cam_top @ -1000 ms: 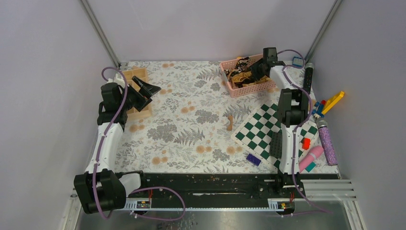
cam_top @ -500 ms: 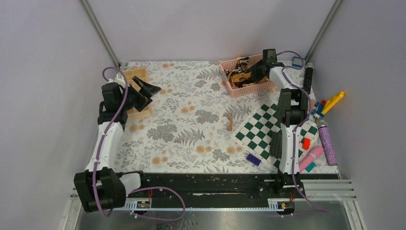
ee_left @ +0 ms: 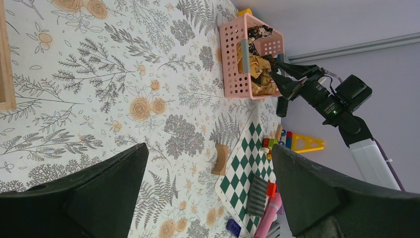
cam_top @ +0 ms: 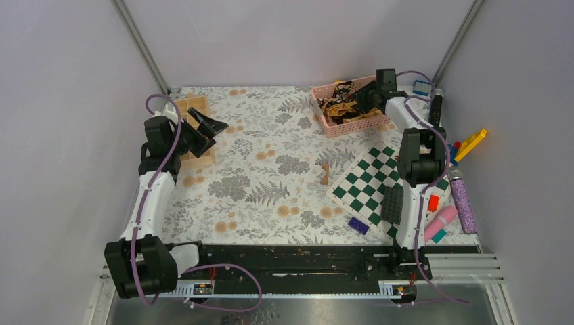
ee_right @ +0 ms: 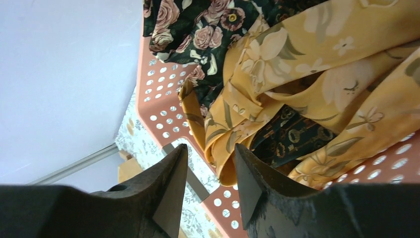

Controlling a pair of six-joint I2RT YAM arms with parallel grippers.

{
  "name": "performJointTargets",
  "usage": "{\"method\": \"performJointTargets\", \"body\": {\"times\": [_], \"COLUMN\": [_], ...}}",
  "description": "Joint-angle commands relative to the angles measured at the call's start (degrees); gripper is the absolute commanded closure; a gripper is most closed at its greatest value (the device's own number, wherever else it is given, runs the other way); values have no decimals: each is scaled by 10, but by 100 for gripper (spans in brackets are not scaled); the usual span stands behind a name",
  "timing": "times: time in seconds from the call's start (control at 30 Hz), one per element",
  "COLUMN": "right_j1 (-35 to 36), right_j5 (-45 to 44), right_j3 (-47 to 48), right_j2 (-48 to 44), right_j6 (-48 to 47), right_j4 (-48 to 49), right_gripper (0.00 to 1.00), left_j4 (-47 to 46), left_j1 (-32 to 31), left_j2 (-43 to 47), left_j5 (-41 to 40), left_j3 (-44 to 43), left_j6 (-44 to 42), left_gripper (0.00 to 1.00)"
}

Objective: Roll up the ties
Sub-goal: Pick up the tie from the bin.

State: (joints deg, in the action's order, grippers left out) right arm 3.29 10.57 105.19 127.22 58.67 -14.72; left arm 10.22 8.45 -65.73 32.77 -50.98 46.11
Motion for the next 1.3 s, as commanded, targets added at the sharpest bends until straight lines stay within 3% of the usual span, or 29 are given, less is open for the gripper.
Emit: {"method": "performJointTargets", "body": {"times": [0.0, 0.43, 1.27], "right_j1": [-1, 6, 14], "right_j5": [35, 57, 54], "right_j3": [-11, -20, 67], "right_j2": [-21, 3, 81], "right_j6": [35, 80, 107], "right_j4": [27, 33, 15], "right_gripper": [53, 50, 49], "left_j4": [-33, -33, -36], "left_j1": [-5, -9, -10], "left_j2": [-2, -6, -7], "left_j5": [6, 4, 8], "left_j3": [-8, -13, -4], "left_j6": [1, 0, -1], "left_gripper": [1, 1, 1]}}
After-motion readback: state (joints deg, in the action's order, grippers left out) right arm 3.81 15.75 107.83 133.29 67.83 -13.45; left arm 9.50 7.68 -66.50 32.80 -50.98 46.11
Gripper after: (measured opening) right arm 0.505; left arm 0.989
